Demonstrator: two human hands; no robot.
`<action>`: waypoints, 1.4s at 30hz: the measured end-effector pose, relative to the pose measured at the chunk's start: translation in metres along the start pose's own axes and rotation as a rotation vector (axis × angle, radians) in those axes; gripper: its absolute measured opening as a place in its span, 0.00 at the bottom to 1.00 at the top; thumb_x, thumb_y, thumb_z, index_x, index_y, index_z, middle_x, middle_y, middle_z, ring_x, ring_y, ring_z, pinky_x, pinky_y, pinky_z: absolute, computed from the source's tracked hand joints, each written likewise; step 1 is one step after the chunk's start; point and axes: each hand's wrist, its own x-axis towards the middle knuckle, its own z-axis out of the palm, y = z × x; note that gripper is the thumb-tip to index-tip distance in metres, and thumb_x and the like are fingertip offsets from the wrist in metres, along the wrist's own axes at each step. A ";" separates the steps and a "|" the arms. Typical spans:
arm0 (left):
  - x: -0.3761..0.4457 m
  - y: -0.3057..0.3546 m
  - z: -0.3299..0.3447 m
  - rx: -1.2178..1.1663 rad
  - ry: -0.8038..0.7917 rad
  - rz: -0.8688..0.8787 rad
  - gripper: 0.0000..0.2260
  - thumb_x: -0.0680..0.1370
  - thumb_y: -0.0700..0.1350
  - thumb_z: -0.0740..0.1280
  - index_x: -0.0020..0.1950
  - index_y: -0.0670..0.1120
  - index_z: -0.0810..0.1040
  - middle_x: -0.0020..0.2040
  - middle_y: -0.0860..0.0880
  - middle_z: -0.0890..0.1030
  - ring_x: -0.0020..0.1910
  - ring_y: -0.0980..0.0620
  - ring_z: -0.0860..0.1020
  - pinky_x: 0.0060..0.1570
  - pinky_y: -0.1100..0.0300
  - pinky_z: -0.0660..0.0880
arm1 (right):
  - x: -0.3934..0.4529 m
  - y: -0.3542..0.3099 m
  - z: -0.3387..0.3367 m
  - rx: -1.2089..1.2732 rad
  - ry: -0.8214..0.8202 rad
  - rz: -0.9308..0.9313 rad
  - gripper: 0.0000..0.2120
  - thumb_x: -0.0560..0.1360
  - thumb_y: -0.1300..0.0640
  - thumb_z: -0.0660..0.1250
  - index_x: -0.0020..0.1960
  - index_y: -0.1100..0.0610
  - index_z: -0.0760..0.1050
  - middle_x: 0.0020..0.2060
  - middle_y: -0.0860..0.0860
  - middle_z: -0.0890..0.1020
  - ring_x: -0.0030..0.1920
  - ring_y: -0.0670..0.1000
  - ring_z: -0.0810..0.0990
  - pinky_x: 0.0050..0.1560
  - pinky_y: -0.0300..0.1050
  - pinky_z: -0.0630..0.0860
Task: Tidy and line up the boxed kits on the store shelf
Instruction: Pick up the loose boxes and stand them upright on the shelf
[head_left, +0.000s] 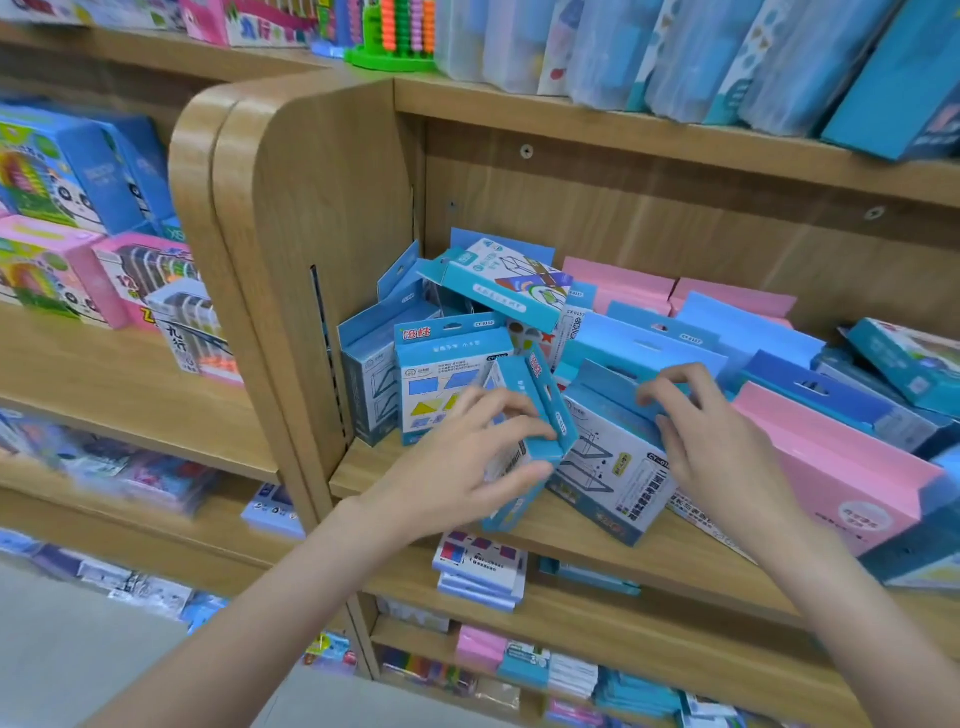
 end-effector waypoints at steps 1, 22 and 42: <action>0.002 -0.003 -0.002 0.018 -0.015 0.025 0.21 0.78 0.59 0.54 0.65 0.52 0.73 0.60 0.53 0.72 0.60 0.57 0.62 0.58 0.64 0.59 | -0.002 0.002 0.000 -0.011 0.009 -0.003 0.09 0.72 0.66 0.66 0.48 0.55 0.72 0.50 0.52 0.72 0.27 0.56 0.72 0.21 0.44 0.68; 0.025 -0.030 -0.007 0.370 0.019 0.032 0.28 0.68 0.51 0.74 0.65 0.45 0.72 0.59 0.45 0.73 0.59 0.50 0.63 0.57 0.46 0.68 | -0.010 -0.035 0.019 0.029 0.143 -0.146 0.25 0.73 0.39 0.56 0.62 0.55 0.66 0.46 0.54 0.76 0.47 0.52 0.67 0.47 0.47 0.68; 0.016 -0.075 -0.068 0.367 -0.038 -0.263 0.29 0.73 0.39 0.70 0.72 0.41 0.63 0.63 0.42 0.73 0.63 0.44 0.69 0.64 0.53 0.63 | -0.001 -0.013 0.029 0.308 0.054 -0.256 0.18 0.70 0.41 0.61 0.56 0.47 0.68 0.48 0.46 0.79 0.51 0.47 0.68 0.46 0.42 0.59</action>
